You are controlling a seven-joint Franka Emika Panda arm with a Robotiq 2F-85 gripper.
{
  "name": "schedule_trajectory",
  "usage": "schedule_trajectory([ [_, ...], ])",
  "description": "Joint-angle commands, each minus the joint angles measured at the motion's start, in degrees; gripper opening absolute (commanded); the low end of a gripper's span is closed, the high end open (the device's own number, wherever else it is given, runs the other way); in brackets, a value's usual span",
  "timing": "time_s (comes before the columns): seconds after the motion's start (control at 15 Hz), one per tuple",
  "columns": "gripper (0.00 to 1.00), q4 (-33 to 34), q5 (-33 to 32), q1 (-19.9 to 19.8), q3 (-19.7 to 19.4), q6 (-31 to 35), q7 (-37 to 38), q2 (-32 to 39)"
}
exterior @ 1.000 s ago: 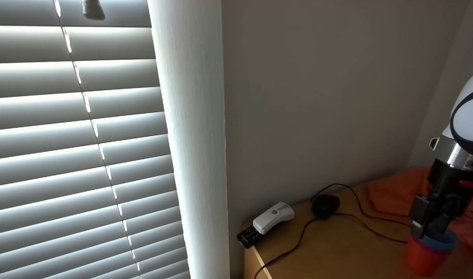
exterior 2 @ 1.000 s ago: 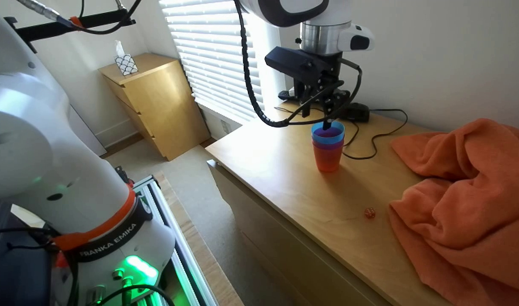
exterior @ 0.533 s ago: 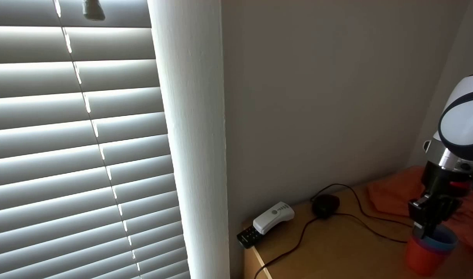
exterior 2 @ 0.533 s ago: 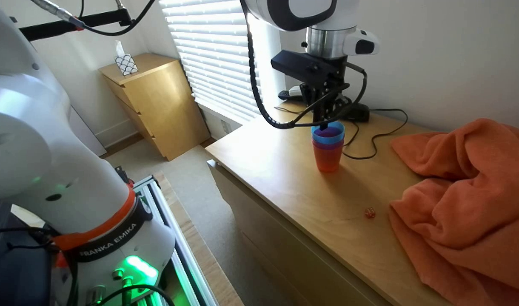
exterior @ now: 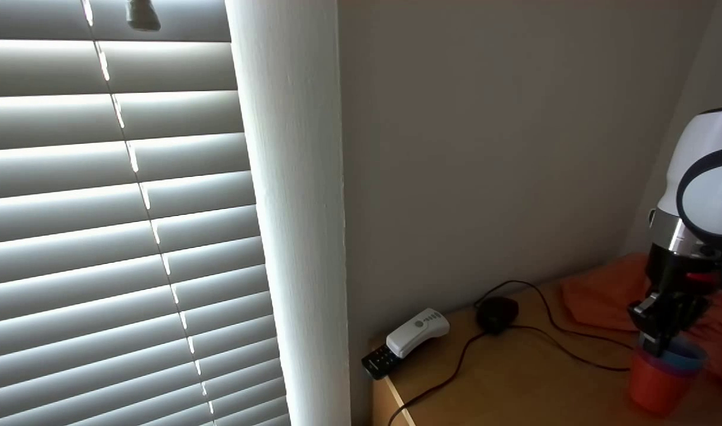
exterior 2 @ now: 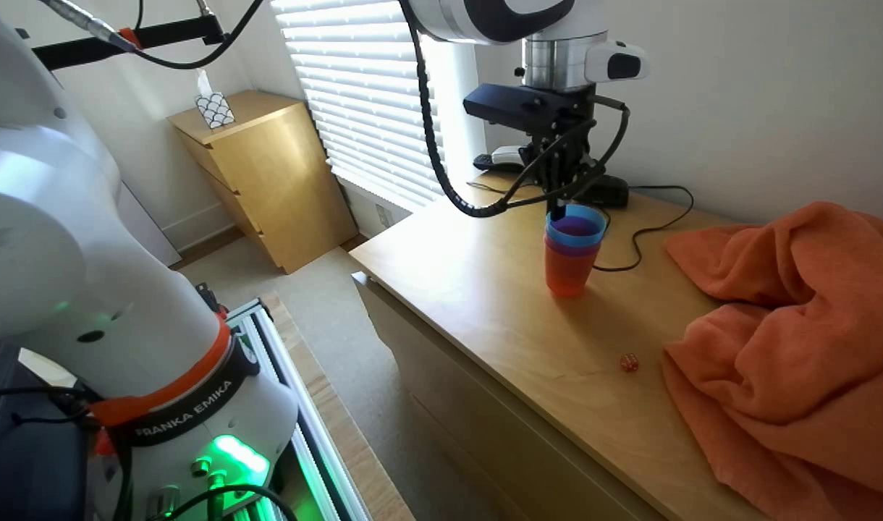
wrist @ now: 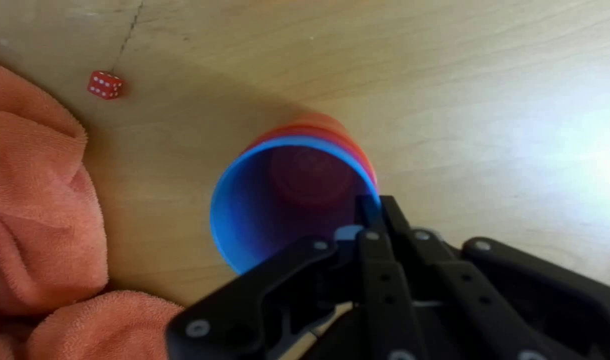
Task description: Unstack the cups
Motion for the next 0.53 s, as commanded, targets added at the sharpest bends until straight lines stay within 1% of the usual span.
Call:
schedule_trajectory([
  [0.0,0.01,0.25,2.27,-0.64,1.44,-3.55,-0.52,-0.38],
  [0.07,0.01,0.12,1.42,-0.48,1.25,-3.03,4.71,-0.09],
  [0.2,0.01,-0.02,3.46,-0.39,2.09,-4.53,1.15,-0.55],
  [0.27,0.01,-1.03,-2.19,0.01,1.53,-0.90,8.96,-1.01],
  [0.33,0.01,-0.79,-0.50,-0.12,1.83,-2.05,8.07,-1.23],
  [0.4,0.01,-0.20,3.47,-0.31,2.50,-4.90,3.95,-1.09],
  [0.47,0.01,-1.15,-2.95,0.08,1.77,-1.62,12.64,-1.60],
])
